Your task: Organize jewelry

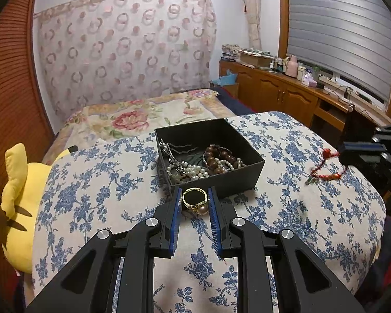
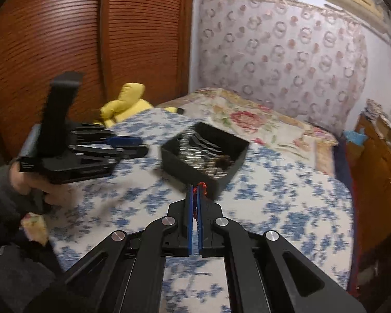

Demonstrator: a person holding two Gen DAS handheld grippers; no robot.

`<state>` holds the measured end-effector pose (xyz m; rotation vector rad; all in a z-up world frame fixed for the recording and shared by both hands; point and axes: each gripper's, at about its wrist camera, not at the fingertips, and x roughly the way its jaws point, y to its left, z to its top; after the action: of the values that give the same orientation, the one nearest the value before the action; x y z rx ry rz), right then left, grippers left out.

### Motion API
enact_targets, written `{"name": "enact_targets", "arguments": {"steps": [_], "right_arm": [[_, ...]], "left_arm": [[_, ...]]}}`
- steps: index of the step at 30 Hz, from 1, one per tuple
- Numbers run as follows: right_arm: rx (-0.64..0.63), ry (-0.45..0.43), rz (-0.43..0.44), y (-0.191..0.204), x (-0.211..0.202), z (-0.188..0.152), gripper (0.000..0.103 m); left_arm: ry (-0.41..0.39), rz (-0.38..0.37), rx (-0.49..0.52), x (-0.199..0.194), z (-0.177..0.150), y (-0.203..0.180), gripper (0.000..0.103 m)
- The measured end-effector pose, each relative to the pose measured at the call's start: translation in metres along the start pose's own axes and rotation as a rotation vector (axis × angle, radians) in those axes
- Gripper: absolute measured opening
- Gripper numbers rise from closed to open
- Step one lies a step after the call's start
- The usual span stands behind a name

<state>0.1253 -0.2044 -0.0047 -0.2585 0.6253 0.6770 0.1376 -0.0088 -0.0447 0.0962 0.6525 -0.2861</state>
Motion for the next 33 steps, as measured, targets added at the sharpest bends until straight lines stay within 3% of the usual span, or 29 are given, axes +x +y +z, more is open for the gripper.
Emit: {"name": "enact_targets", "arguments": {"steps": [4, 10, 17, 18, 19, 21, 26, 29, 33], "right_arm": [[-0.036, 0.031, -0.077, 0.004, 0.011, -0.004, 0.003], [0.012, 0.133, -0.130, -0.024, 0.044, -0.029, 0.003], [0.030, 0.189, -0.187, -0.042, 0.055, -0.045, 0.004], [0.035, 0.190, -0.201, -0.044, 0.055, -0.047, 0.010], [0.043, 0.186, -0.211, -0.046, 0.055, -0.048, 0.026], [0.061, 0.160, -0.187, -0.046, 0.052, -0.050, 0.038], [0.049, 0.149, -0.084, -0.028, 0.052, -0.051, 0.038], [0.013, 0.182, 0.005, -0.009, 0.063, -0.055, 0.027], [-0.032, 0.214, 0.024, 0.007, 0.077, -0.056, 0.025]], "left_arm": [[0.006, -0.001, 0.000, 0.000, -0.002, 0.000, 0.019], [0.006, 0.001, -0.001, 0.000, -0.003, 0.000, 0.019], [0.008, -0.001, -0.003, 0.001, -0.004, 0.001, 0.019], [0.008, -0.002, -0.003, 0.001, -0.005, 0.001, 0.019], [0.008, -0.003, -0.002, 0.001, -0.006, 0.001, 0.019], [0.010, -0.003, 0.000, 0.002, -0.007, 0.001, 0.019], [0.014, -0.003, -0.002, 0.003, -0.008, 0.001, 0.019], [0.014, -0.002, 0.000, 0.003, -0.008, 0.001, 0.019], [0.014, -0.002, 0.000, 0.003, -0.008, 0.001, 0.019]]}}
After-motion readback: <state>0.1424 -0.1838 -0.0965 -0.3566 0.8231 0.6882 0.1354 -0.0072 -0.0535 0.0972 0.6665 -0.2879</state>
